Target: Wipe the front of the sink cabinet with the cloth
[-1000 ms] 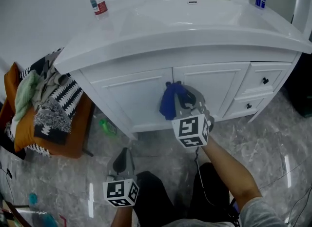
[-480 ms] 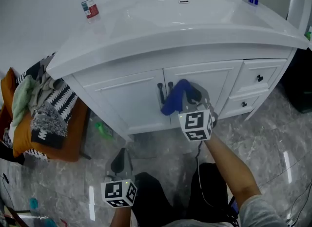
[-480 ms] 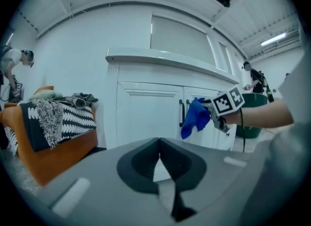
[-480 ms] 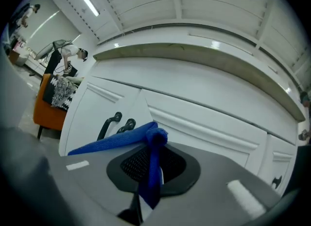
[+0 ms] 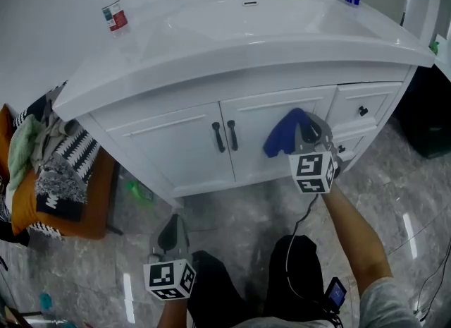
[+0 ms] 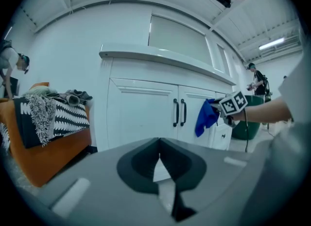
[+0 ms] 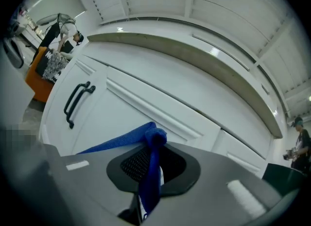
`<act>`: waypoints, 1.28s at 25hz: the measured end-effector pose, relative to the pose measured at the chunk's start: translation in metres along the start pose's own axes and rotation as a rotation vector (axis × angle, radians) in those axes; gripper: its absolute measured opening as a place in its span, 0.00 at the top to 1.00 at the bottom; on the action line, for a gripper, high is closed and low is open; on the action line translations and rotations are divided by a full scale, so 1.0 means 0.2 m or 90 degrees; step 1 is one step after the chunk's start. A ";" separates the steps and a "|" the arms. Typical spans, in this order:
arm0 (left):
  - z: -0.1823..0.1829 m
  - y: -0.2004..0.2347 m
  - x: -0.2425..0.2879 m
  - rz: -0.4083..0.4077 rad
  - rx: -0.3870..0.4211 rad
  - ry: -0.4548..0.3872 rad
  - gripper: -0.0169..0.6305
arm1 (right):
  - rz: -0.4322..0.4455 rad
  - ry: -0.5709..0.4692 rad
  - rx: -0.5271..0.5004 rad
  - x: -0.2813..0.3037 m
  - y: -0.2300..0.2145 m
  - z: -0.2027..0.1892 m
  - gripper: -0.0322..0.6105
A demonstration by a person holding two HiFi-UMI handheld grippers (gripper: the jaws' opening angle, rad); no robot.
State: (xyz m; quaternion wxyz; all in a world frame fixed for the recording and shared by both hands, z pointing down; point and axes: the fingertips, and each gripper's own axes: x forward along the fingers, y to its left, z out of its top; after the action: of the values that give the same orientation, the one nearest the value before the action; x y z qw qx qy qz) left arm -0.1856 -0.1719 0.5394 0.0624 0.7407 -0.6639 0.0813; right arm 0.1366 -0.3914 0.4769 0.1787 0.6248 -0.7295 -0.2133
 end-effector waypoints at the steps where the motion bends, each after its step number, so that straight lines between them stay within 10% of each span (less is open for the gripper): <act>1: 0.00 -0.01 0.00 -0.002 0.000 0.000 0.96 | -0.009 0.009 -0.014 0.00 -0.04 -0.04 0.89; 8: -0.03 -0.02 0.01 -0.005 -0.012 0.002 0.96 | -0.033 0.030 -0.101 -0.01 -0.12 -0.19 0.89; 21: -0.08 0.11 -0.01 0.022 -0.015 0.014 0.96 | -0.056 0.153 0.061 0.01 0.15 -0.53 0.90; 32: -0.10 0.18 -0.04 0.040 -0.021 0.011 0.96 | -0.034 0.150 0.155 0.02 0.50 -0.42 0.90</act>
State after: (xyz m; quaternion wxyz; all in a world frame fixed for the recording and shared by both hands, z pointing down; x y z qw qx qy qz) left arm -0.2239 -0.1649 0.5569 0.0777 0.7178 -0.6874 0.0791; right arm 0.0957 -0.3906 0.6018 0.1802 0.6816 -0.7072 -0.0530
